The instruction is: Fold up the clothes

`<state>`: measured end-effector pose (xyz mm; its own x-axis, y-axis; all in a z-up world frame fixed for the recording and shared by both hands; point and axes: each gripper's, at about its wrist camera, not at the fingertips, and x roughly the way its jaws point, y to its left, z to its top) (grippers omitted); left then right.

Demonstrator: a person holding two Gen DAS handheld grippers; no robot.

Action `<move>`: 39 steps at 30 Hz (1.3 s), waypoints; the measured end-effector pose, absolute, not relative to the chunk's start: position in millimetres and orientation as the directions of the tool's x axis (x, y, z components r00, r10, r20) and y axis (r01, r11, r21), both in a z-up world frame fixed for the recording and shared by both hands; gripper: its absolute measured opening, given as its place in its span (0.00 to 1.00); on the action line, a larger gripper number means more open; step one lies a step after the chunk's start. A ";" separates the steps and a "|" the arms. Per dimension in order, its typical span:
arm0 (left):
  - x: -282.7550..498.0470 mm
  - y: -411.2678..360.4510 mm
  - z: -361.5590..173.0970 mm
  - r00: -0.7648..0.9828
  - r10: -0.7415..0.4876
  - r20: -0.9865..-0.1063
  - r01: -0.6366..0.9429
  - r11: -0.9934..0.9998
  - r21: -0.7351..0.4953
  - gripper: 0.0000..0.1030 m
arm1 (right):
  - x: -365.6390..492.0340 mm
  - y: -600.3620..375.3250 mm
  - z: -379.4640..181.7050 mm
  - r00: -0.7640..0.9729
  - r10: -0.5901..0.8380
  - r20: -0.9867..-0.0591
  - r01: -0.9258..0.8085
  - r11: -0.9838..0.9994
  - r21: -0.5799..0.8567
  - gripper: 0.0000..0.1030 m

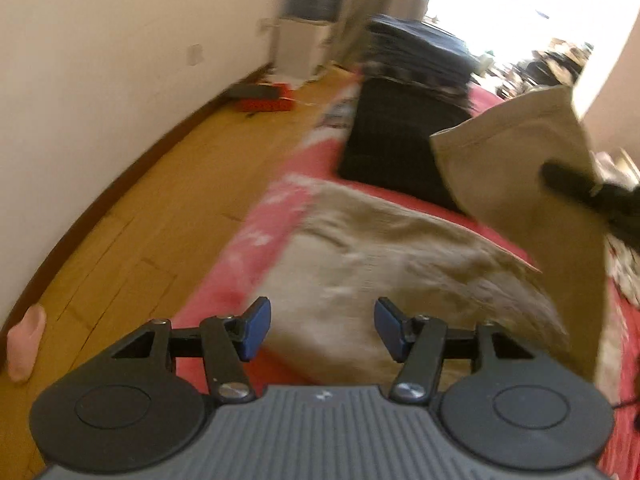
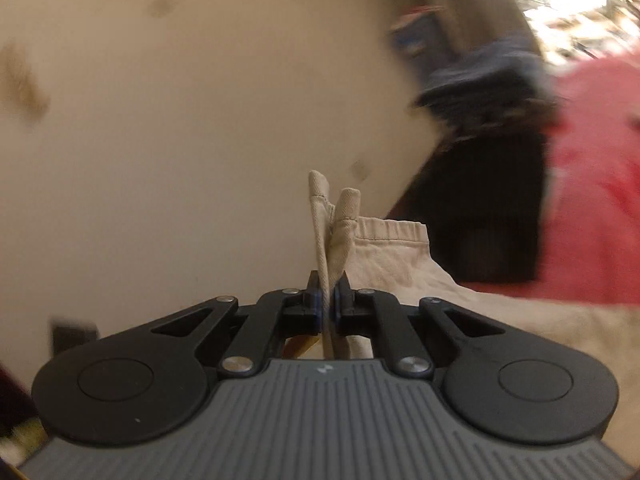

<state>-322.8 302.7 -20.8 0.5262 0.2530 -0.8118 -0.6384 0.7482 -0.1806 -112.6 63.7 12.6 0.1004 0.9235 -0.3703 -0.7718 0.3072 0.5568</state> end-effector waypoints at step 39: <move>-222.9 311.7 -81.3 0.478 0.227 -0.849 -0.500 0.864 -0.050 0.57 | -68.6 -86.1 5.6 0.603 0.677 -0.421 -0.581 0.735 0.350 0.35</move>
